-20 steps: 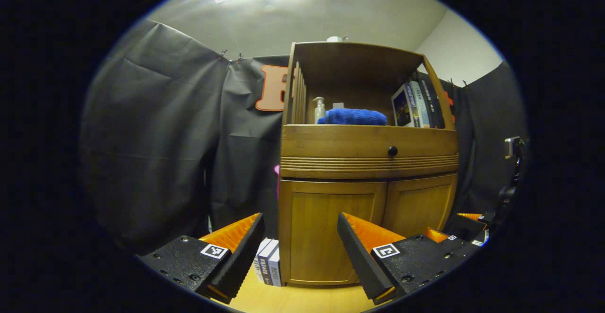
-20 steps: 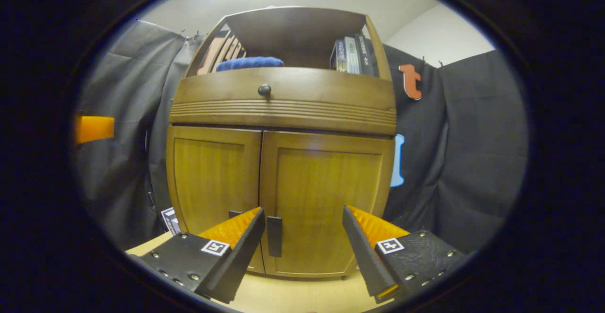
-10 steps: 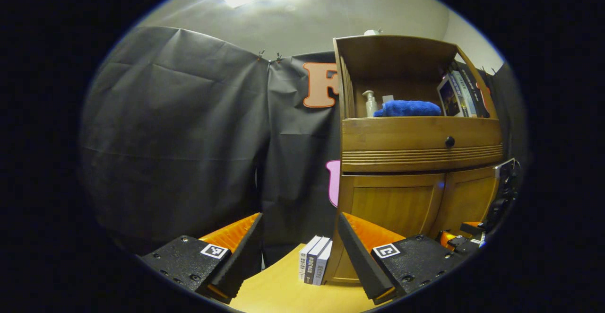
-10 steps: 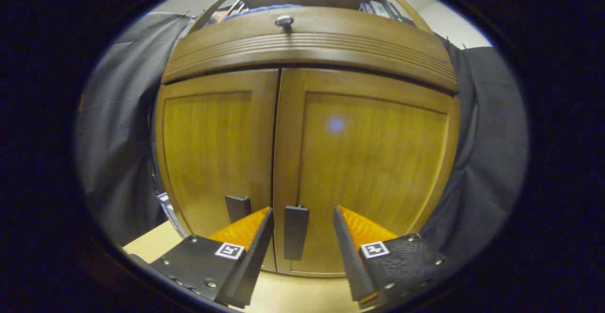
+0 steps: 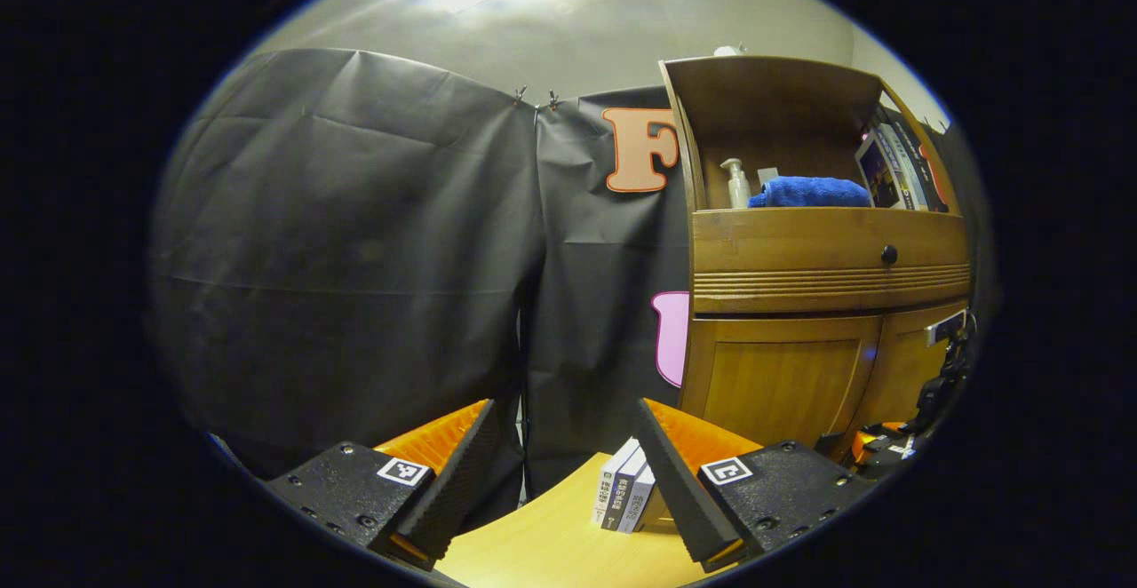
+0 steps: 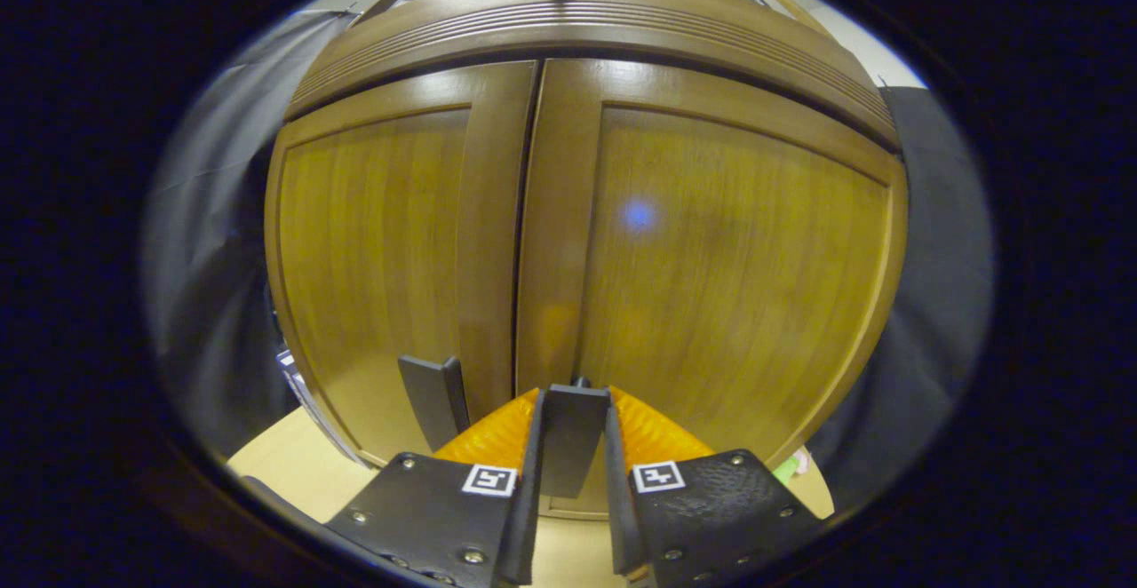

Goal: Open the right door of the double-door shoe cabinet with the right hand, and open the left door with the left hand.

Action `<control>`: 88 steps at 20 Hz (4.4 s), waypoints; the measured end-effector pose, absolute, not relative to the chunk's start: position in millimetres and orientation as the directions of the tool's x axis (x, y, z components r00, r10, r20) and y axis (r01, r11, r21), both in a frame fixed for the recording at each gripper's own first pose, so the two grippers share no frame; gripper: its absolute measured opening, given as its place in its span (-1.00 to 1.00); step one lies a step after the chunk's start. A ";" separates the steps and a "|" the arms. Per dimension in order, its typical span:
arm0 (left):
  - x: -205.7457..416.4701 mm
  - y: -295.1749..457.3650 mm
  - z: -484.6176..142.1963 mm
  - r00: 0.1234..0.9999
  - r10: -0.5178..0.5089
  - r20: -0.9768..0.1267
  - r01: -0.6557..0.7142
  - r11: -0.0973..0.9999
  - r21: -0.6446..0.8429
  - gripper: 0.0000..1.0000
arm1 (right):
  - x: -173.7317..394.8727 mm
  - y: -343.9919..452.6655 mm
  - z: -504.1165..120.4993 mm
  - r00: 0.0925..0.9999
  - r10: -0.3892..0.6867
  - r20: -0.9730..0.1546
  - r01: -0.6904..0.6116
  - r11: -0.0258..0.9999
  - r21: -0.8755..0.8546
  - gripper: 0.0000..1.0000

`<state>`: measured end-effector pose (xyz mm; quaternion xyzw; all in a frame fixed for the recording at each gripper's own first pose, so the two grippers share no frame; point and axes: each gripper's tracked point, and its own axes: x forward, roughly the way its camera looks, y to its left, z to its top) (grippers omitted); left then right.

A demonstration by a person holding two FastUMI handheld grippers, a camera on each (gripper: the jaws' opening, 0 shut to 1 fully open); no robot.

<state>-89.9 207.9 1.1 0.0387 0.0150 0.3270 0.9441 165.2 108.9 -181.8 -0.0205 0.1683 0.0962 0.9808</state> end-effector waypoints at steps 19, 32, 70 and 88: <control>-86.7 159.9 -10.9 0.882 0.468 -0.047 -0.465 0.883 0.070 0.84 | 86.7 74.9 -174.0 0.900 0.309 -0.306 -0.292 0.951 0.103 -0.43; -70.0 119.0 -24.5 0.927 0.367 -0.077 -0.365 0.930 0.039 0.84 | 36.8 30.5 -168.6 0.898 0.282 -0.336 -0.267 0.959 0.092 -0.43; -6.5 -11.1 -65.6 0.988 0.029 -0.149 -0.036 0.998 -0.045 0.84 | -48.5 -212.0 -146.3 0.926 -0.193 -0.323 0.194 0.981 -0.029 -0.85; 7.5 -23.8 -77.3 0.988 0.010 -0.152 -0.016 0.999 -0.039 0.84 | -58.9 -249.0 -150.4 0.915 -0.258 -0.310 0.282 0.959 0.035 0.41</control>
